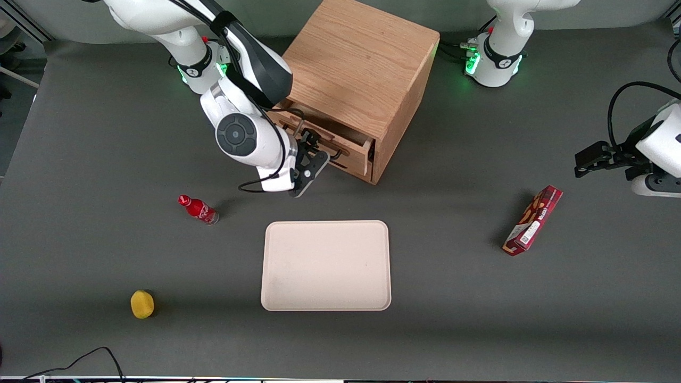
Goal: Open upper drawer
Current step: 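Pull the upper drawer outward from the cabinet with the right gripper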
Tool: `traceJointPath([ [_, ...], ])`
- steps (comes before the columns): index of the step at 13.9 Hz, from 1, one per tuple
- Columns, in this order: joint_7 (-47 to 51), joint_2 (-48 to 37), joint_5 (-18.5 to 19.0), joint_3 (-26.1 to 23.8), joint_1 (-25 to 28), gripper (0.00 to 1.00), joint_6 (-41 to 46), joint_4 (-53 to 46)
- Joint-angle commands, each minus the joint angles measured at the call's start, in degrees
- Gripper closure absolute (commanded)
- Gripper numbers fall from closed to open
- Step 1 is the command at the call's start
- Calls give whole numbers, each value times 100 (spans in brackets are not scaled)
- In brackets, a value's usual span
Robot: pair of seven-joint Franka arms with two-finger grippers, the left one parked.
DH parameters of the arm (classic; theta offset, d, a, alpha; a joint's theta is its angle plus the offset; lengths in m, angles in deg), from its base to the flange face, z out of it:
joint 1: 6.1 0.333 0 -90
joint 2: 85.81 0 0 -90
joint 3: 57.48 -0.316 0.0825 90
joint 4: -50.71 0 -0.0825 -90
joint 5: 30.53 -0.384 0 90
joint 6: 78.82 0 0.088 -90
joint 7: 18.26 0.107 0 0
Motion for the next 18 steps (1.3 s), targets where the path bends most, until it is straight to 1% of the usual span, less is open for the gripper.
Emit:
traceJointPath([
  [1, -25, 258, 123, -17, -57, 0, 35, -351],
  [4, -61, 425, 123, -17, -145, 0, 53, -553],
  [7, -175, 478, 280, -17, -224, 0, 53, -623],
  [15, -386, 627, 404, 62, -435, 0, 70, -729],
  [18, -430, 689, 457, 124, -435, 0, 88, -817],
])
